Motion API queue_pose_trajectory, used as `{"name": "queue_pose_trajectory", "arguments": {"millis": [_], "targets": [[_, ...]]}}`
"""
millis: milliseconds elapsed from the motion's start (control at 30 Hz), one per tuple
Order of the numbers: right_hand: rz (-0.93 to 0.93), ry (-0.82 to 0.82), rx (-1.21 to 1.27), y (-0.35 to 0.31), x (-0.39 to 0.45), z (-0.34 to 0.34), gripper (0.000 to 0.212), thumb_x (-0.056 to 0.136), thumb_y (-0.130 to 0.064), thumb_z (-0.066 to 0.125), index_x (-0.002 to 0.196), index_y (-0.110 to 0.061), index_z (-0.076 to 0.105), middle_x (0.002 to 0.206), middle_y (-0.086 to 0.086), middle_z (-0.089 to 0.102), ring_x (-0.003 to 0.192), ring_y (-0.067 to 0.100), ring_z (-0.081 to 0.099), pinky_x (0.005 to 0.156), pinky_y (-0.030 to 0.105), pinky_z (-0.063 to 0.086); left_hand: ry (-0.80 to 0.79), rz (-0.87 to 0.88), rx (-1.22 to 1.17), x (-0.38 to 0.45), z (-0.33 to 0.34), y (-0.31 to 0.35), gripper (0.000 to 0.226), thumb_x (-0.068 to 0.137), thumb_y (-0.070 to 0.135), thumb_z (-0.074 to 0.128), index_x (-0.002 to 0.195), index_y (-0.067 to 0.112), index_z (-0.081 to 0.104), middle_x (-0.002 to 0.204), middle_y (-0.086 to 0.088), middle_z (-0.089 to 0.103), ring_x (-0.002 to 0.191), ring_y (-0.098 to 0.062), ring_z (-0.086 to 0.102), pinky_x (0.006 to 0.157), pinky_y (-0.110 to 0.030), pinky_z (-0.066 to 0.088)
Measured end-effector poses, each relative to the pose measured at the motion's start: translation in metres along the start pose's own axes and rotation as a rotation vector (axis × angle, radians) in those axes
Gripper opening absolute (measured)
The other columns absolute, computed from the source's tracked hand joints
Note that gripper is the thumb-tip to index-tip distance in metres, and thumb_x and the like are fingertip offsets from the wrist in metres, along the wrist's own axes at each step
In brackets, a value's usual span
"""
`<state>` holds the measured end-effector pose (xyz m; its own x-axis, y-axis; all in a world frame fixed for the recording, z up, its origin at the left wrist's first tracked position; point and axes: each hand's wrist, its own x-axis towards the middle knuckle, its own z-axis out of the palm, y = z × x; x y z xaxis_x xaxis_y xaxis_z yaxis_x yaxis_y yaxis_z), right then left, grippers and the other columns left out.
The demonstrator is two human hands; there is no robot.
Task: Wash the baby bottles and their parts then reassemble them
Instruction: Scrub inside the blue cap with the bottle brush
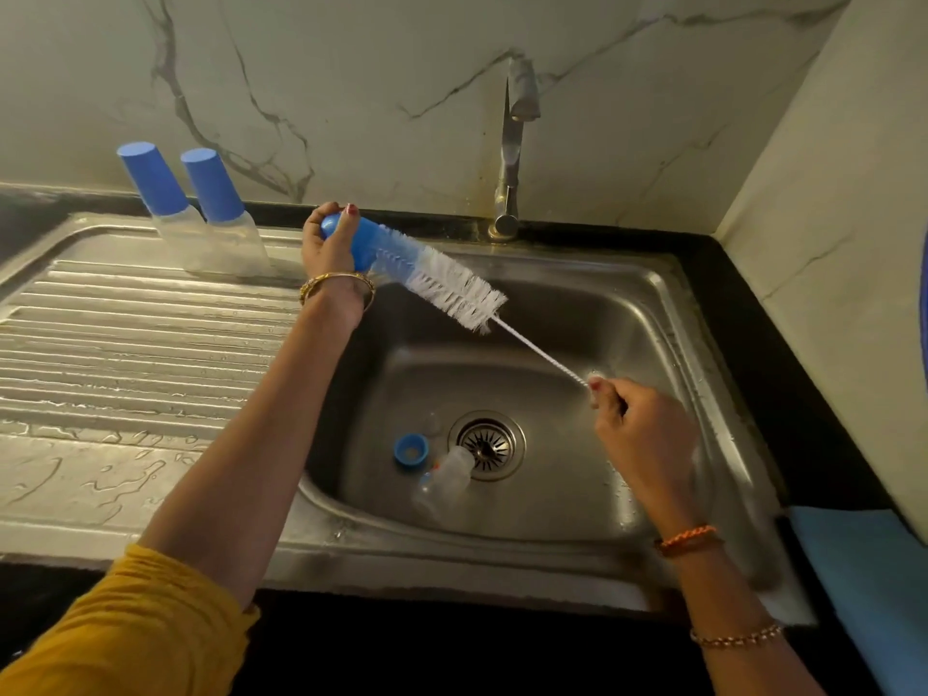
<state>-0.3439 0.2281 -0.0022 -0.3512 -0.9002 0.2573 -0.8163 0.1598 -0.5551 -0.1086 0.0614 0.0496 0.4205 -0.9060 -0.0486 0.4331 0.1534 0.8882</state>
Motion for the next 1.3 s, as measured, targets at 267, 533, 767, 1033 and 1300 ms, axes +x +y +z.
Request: {"name": "queue_pose_trajectory", "arguments": {"millis": [267,533,767,1033,1300], "targets": [[0.644,-0.719,0.55,0.02,0.011,-0.032,0.045,0.096,-0.034,0.04,0.055,-0.014,0.041,0.031,-0.01,0.027,0.023,-0.002,0.018,0.027,0.009,0.011,-0.275,-0.184,-0.562,-0.006,0.0,0.0,0.029,0.082,0.019,0.059,0.107,0.009,0.05,0.102,-0.01,0.054,0.081,-0.021,0.056,0.067,-0.032,0.053],[0.552,-0.136,0.487,0.039,-0.005,-0.048,0.039,0.093,-0.032,0.05,0.069,-0.004,0.062,0.045,0.0,0.046,0.034,0.003,0.037,0.032,0.012,0.025,-0.093,-0.478,-0.283,-0.033,0.008,-0.022,0.043,0.086,0.038,0.06,0.119,0.013,0.048,0.117,-0.013,0.051,0.089,-0.021,0.058,0.062,-0.03,0.054],[0.41,0.236,0.143,0.052,-0.013,-0.045,0.023,0.092,-0.015,0.052,0.106,-0.003,0.064,0.089,0.015,0.065,0.083,0.031,0.06,0.059,0.025,0.033,-0.296,-0.611,0.309,-0.116,0.015,-0.106,0.039,0.078,0.002,0.07,0.105,0.014,0.044,0.097,-0.009,0.053,0.069,-0.012,0.053,0.055,-0.02,0.05],[0.48,0.348,-0.141,0.085,0.032,-0.05,0.027,0.095,-0.011,0.043,0.108,-0.001,0.065,0.107,0.025,0.059,0.093,0.038,0.058,0.066,0.031,0.038,-0.816,-0.492,1.275,-0.143,0.021,-0.172,0.08,0.064,0.056,0.074,0.123,0.007,0.052,0.119,-0.008,0.055,0.106,-0.025,0.056,0.094,-0.037,0.048],[0.508,0.273,-0.309,0.112,0.052,-0.042,0.03,0.095,-0.013,0.045,0.122,-0.006,0.055,0.112,0.026,0.056,0.108,0.04,0.047,0.088,0.045,0.037,-1.052,-0.22,1.756,-0.163,0.016,-0.206,0.082,0.078,0.069,0.05,0.128,0.004,0.045,0.13,-0.016,0.044,0.119,-0.031,0.045,0.1,-0.039,0.041]]}}
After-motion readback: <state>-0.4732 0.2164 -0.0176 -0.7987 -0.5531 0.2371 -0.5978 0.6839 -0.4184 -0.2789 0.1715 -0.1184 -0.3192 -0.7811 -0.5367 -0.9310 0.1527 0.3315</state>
